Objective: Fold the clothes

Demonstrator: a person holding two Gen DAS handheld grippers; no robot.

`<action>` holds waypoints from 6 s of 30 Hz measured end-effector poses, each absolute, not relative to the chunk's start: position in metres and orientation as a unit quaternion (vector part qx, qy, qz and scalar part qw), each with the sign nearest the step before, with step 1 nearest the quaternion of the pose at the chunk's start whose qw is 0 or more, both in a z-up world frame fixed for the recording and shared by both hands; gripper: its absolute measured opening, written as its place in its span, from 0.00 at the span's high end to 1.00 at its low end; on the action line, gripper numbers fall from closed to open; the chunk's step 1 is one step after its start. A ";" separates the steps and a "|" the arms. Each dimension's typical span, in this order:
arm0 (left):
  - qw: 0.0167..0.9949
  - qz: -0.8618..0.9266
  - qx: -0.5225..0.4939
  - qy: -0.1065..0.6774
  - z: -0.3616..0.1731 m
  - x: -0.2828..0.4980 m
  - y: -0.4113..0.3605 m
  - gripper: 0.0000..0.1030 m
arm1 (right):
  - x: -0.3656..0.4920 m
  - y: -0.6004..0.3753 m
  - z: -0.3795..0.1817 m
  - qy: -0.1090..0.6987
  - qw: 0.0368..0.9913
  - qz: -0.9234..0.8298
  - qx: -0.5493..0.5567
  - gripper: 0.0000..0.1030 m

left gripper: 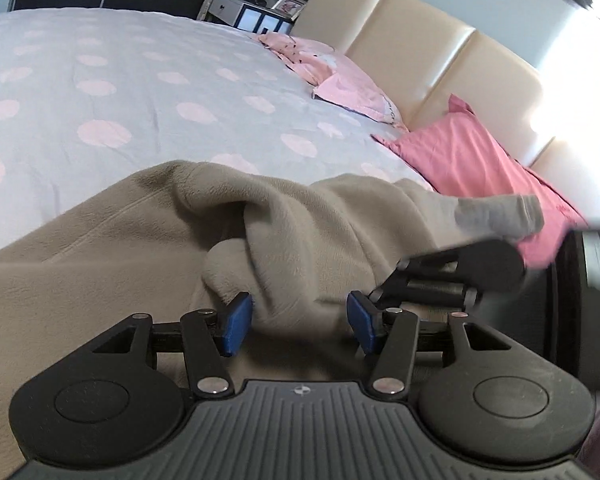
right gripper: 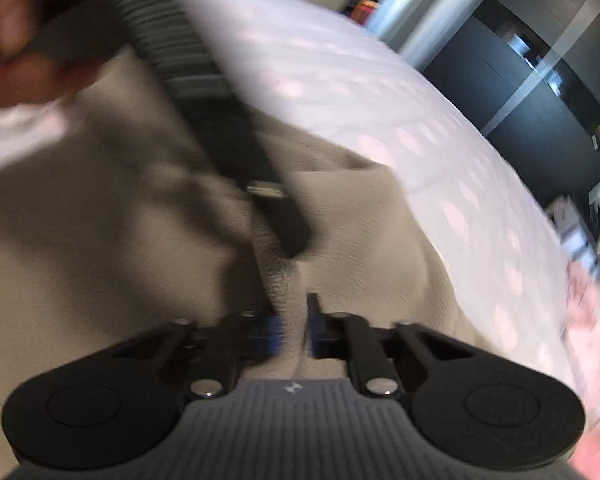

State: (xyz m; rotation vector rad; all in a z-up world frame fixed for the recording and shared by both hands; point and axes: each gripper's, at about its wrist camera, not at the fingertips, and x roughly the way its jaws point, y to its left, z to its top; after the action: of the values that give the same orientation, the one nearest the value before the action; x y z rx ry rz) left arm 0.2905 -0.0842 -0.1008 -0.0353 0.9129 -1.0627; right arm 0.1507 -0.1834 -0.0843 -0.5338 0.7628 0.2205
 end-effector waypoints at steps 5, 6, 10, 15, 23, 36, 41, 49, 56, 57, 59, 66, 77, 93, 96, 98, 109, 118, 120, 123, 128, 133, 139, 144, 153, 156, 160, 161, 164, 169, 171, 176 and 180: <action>0.750 -0.465 -0.073 0.464 -0.113 0.311 -0.066 0.47 | 0.144 -0.207 -0.071 0.359 0.907 0.094 -0.198 0.90; 0.740 -0.465 -0.090 0.478 -0.116 0.315 -0.067 0.47 | 0.143 -0.207 -0.070 0.360 0.908 0.094 -0.195 0.90; 0.694 -0.461 -0.179 0.524 -0.135 0.335 -0.074 0.47 | 0.140 -0.206 -0.073 0.361 0.907 0.105 -0.191 0.90; 0.674 -0.455 -0.229 0.535 -0.144 0.350 -0.076 0.47 | 0.134 -0.198 -0.079 0.364 0.898 0.127 -0.209 0.90; 0.695 -0.447 -0.210 0.522 -0.132 0.345 -0.065 0.44 | 0.127 -0.201 -0.095 0.382 0.886 0.147 -0.219 0.90; 0.738 -0.418 -0.127 0.515 -0.133 0.333 -0.097 0.59 | 0.106 -0.182 -0.108 0.371 0.871 0.157 -0.280 0.85; 0.744 -0.407 -0.102 0.520 -0.142 0.332 -0.089 0.86 | 0.096 -0.188 -0.110 0.371 0.872 0.167 -0.273 0.84; 0.753 -0.412 -0.068 0.509 -0.155 0.321 -0.080 0.81 | 0.081 -0.202 -0.106 0.370 0.873 0.196 -0.250 0.76; 0.810 -0.401 -0.002 0.428 -0.104 0.289 -0.077 0.72 | 0.048 -0.245 -0.066 0.305 0.917 0.173 -0.189 0.69; 0.824 -0.396 0.010 0.405 -0.094 0.283 -0.078 0.72 | 0.047 -0.254 -0.061 0.297 0.925 0.154 -0.181 0.69; 0.845 -0.398 0.041 0.354 -0.074 0.270 -0.085 0.72 | 0.056 -0.277 -0.053 0.283 0.940 0.118 -0.149 0.69; 0.849 -0.431 0.057 0.301 -0.039 0.252 -0.111 0.72 | 0.048 -0.314 -0.023 0.268 0.950 0.153 -0.042 0.68; 0.794 -0.482 0.140 0.344 -0.077 0.225 -0.148 0.72 | 0.086 -0.326 -0.059 0.332 0.923 0.170 -0.091 0.66; 0.840 -0.409 0.101 0.341 -0.101 0.204 -0.110 0.42 | 0.019 -0.351 -0.073 0.260 0.965 0.041 -0.015 0.34; 0.846 -0.378 0.065 0.370 -0.104 0.217 -0.102 0.40 | 0.016 -0.372 -0.084 0.286 0.955 -0.058 0.053 0.33; 0.834 -0.361 0.034 0.416 -0.112 0.229 -0.101 0.42 | 0.021 -0.392 -0.093 0.322 0.931 -0.089 0.146 0.33; 0.793 -0.361 -0.035 0.490 -0.136 0.251 -0.104 0.66 | 0.049 -0.385 -0.112 0.339 0.911 -0.015 0.235 0.71; 0.809 -0.377 -0.042 0.449 -0.108 0.260 -0.086 0.91 | 0.040 -0.378 -0.098 0.303 0.903 0.075 0.294 0.91; 0.808 -0.380 -0.041 0.449 -0.105 0.261 -0.084 0.91 | 0.037 -0.372 -0.095 0.302 0.907 0.087 0.280 0.91; 0.800 -0.391 -0.028 0.454 -0.116 0.256 -0.088 0.91 | 0.038 -0.372 -0.106 0.333 0.900 0.063 0.273 0.91; 0.796 -0.399 -0.003 0.456 -0.137 0.251 -0.091 0.87 | 0.041 -0.374 -0.119 0.359 0.886 0.044 0.290 0.89; 0.803 -0.396 0.019 0.445 -0.125 0.247 -0.088 0.77 | 0.035 -0.362 -0.104 0.357 0.910 0.053 0.203 0.71; 0.823 -0.382 0.078 0.412 -0.101 0.234 -0.095 0.68 | 0.033 -0.360 -0.093 0.342 0.931 0.028 0.125 0.63; 0.846 -0.372 0.091 0.371 -0.079 0.229 -0.097 0.64 | 0.024 -0.356 -0.078 0.290 0.955 0.011 0.066 0.59; 0.852 -0.392 0.120 0.325 -0.065 0.240 -0.136 0.76 | 0.072 -0.350 -0.047 0.221 0.974 -0.013 -0.049 0.67; 0.853 -0.388 0.134 0.321 -0.069 0.248 -0.147 0.81 | 0.100 -0.350 -0.047 0.220 0.972 -0.013 -0.079 0.82; 0.858 -0.387 0.149 0.303 -0.081 0.264 -0.161 0.86 | 0.141 -0.362 -0.054 0.237 0.968 -0.027 -0.073 0.92; 0.857 -0.385 0.153 0.305 -0.087 0.270 -0.163 0.86 | 0.150 -0.367 -0.058 0.245 0.967 -0.036 -0.062 0.92; 0.852 -0.363 0.176 0.333 -0.112 0.289 -0.168 0.94 | 0.166 -0.386 -0.077 0.281 0.957 -0.063 -0.022 0.95; 0.846 -0.341 0.190 0.363 -0.142 0.308 -0.157 0.94 | 0.157 -0.405 -0.110 0.295 0.953 -0.064 0.017 0.99; 0.847 -0.337 0.192 0.363 -0.140 0.308 -0.154 0.94 | 0.152 -0.405 -0.107 0.291 0.955 -0.064 0.018 0.99; 0.853 -0.340 0.209 0.337 -0.122 0.292 -0.144 0.94 | 0.125 -0.407 -0.087 0.267 0.960 -0.063 0.052 0.90; 0.860 -0.369 0.218 0.277 -0.091 0.256 -0.137 0.94 | 0.095 -0.381 -0.062 0.241 0.970 -0.022 0.008 0.88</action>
State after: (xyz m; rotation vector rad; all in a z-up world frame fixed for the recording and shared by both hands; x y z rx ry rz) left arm 0.2562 -0.1370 -0.0911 0.4582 0.5810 -0.7754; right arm 0.0955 -0.3810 -0.0618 0.0163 0.4872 -0.0453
